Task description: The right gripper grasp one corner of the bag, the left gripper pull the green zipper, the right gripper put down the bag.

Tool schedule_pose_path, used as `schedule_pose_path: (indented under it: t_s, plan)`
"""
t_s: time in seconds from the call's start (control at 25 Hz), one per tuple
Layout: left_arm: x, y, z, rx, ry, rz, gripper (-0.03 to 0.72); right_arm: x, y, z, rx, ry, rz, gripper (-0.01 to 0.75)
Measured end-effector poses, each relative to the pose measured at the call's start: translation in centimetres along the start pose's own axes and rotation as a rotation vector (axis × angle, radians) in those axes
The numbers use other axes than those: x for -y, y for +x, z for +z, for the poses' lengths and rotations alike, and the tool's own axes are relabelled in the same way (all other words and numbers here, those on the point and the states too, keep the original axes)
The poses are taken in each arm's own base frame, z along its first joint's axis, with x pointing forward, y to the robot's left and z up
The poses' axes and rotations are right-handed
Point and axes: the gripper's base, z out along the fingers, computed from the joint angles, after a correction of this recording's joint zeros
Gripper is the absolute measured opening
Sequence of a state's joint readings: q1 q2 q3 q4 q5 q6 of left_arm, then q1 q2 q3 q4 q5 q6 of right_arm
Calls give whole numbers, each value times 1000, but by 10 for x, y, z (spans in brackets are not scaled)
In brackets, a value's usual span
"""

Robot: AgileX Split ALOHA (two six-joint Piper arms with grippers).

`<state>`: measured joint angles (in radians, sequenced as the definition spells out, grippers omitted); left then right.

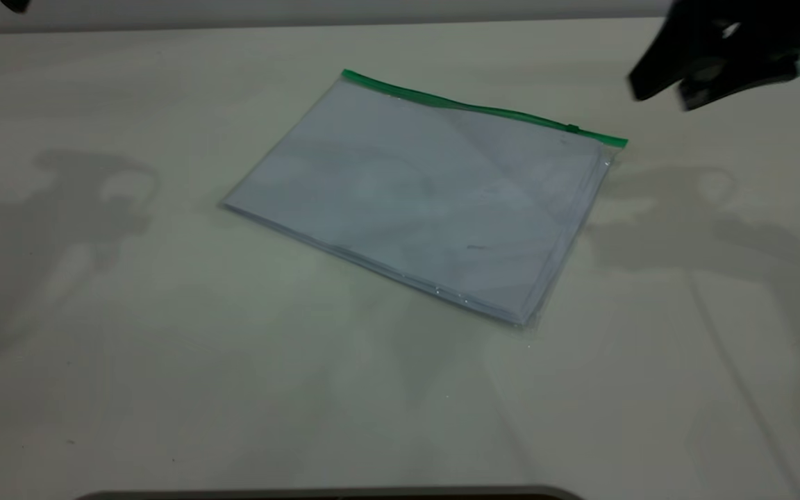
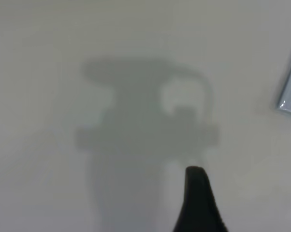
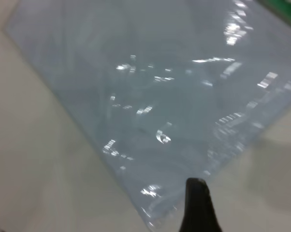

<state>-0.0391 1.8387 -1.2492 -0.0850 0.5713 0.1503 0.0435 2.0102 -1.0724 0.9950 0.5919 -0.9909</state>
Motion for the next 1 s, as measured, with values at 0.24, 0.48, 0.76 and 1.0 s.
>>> schedule_pose_path:
  t_s: [0.24, 0.48, 0.76, 1.0]
  plan:
    - [6, 0, 7, -13, 26, -8, 590, 40, -9, 34, 29, -136, 25, 560]
    - [8, -1, 7, 0, 34, -9, 590, 81, -6, 54, 104, -190, 14, 560]
    - [15, -4, 7, 25, 55, -22, 590, 99, 0, 82, 94, -197, -14, 560]
    - [16, -4, 7, 27, 64, -31, 590, 113, 1, 106, 87, -203, -12, 560]
